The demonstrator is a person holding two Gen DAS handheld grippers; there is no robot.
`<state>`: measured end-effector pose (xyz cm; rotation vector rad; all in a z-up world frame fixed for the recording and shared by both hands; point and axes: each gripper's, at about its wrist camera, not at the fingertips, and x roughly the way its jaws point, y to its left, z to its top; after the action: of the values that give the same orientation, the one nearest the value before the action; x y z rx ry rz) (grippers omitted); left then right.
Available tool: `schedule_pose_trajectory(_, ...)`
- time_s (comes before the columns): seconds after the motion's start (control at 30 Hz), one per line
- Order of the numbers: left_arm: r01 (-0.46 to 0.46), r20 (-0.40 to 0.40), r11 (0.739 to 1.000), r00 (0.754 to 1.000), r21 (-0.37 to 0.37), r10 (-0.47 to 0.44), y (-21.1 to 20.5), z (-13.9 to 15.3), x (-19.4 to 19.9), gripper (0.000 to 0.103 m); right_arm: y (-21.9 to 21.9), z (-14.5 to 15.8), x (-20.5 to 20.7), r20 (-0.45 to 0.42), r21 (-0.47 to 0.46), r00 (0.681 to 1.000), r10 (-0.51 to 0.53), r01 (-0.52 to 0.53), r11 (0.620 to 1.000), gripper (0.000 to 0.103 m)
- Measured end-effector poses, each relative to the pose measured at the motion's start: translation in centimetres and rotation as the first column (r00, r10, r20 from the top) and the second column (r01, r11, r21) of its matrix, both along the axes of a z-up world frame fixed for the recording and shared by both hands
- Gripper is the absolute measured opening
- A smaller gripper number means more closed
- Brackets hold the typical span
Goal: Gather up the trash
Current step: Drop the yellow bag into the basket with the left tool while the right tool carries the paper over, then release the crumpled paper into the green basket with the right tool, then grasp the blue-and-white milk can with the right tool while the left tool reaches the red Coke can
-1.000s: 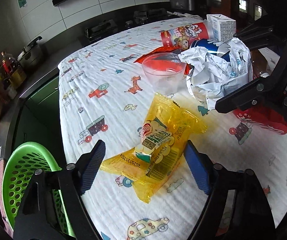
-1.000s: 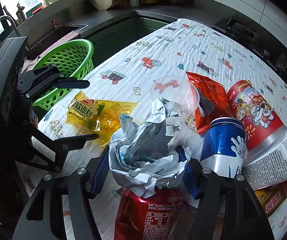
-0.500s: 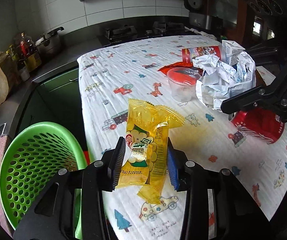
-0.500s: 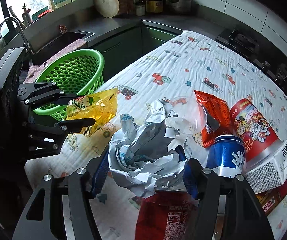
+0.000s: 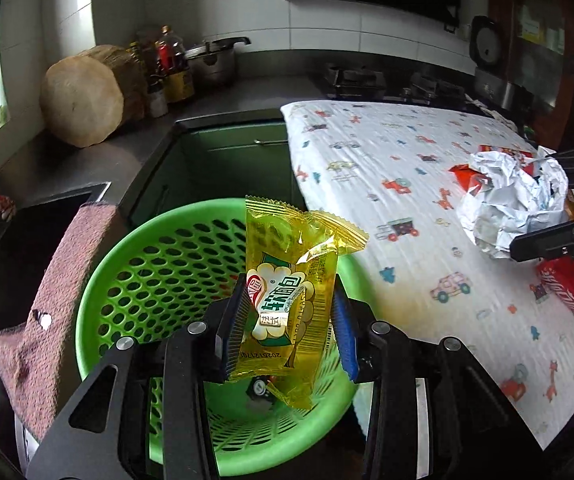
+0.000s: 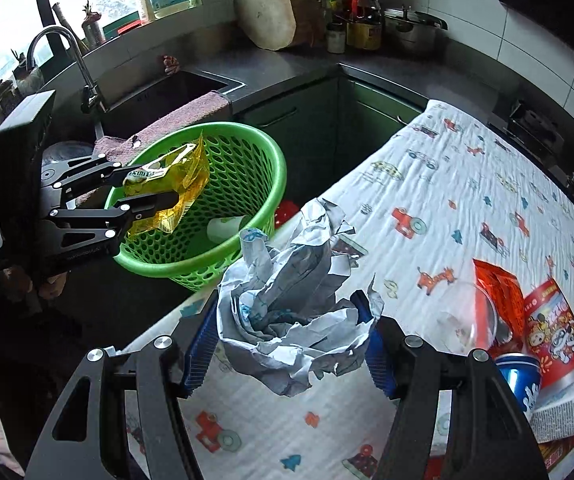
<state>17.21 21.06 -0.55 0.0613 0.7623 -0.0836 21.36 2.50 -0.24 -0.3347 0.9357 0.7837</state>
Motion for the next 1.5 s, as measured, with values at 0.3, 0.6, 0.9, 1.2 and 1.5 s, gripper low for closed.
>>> schedule_pose_trajectory(0.3,-0.134,-0.076,0.99,0.988,-0.035,0.131,5.5,-3.1,-0.3,0.064,5.5,-0.3,1.1,-0.02,0.02,0.998,0.053,-0.052,0.998,0.062)
schedule_pose_trajectory(0.6,-0.197,-0.081,0.98,0.978,-0.036,0.194,7.8,-3.8,-2.0,0.084,11.0,-1.4,1.7,-0.054,0.04,0.993,0.107,-0.105,0.994,0.062)
schedule_pose_trajectory(0.9,-0.229,-0.053,0.973,0.972,-0.027,0.228,8.6,-3.2,-4.9,0.092,15.5,-2.9,1.6,-0.085,0.052,0.987,0.139,-0.135,0.99,0.072)
schedule_pose_trajectory(1.2,-0.254,-0.054,0.966,0.966,-0.046,0.252,9.3,-3.1,-6.5,0.095,16.2,-2.2,0.9,-0.072,0.092,0.987,0.143,-0.136,0.986,0.084)
schedule_pose_trajectory(1.5,-0.224,-0.021,0.971,0.975,-0.081,0.223,7.6,-2.2,-7.0,0.096,9.1,-0.7,-2.2,0.003,0.128,0.999,0.051,-0.052,0.99,0.088)
